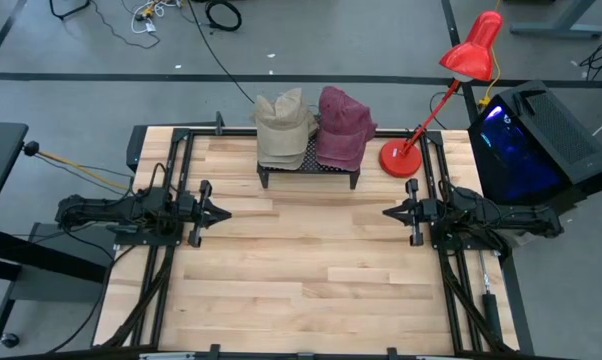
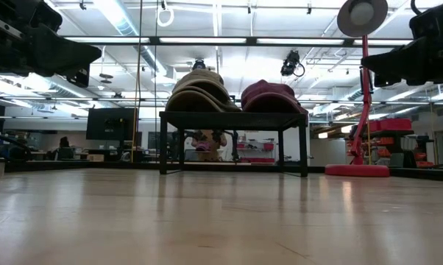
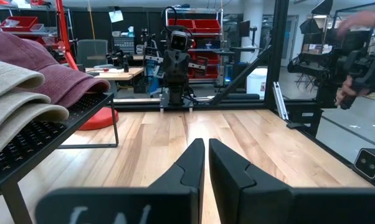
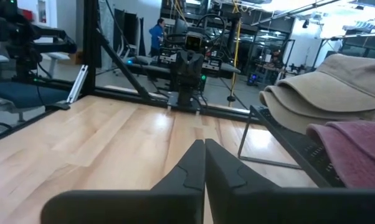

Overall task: Pick & Place hat
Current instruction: Return to Home Position

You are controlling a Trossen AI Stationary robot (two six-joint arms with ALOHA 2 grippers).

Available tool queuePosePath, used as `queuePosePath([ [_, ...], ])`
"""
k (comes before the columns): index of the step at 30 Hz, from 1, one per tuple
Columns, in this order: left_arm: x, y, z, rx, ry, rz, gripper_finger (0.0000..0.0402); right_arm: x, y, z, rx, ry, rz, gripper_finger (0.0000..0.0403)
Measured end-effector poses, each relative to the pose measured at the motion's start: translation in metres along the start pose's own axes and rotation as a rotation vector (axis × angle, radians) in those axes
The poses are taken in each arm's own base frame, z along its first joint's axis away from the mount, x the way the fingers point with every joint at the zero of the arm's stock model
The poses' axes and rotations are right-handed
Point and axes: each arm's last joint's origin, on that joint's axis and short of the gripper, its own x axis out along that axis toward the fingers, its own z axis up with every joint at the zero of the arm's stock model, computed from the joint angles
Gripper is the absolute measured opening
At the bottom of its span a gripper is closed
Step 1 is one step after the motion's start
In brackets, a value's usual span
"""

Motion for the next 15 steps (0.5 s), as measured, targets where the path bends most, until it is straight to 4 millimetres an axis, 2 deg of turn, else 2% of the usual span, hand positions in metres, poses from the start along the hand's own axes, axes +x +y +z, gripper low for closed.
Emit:
queuePosePath([
  [15,0.0,0.0,0.0001,0.0,-0.001,0.0,0.003,0.0,0.0,0.0,-0.014,0.0,0.0,0.0015],
])
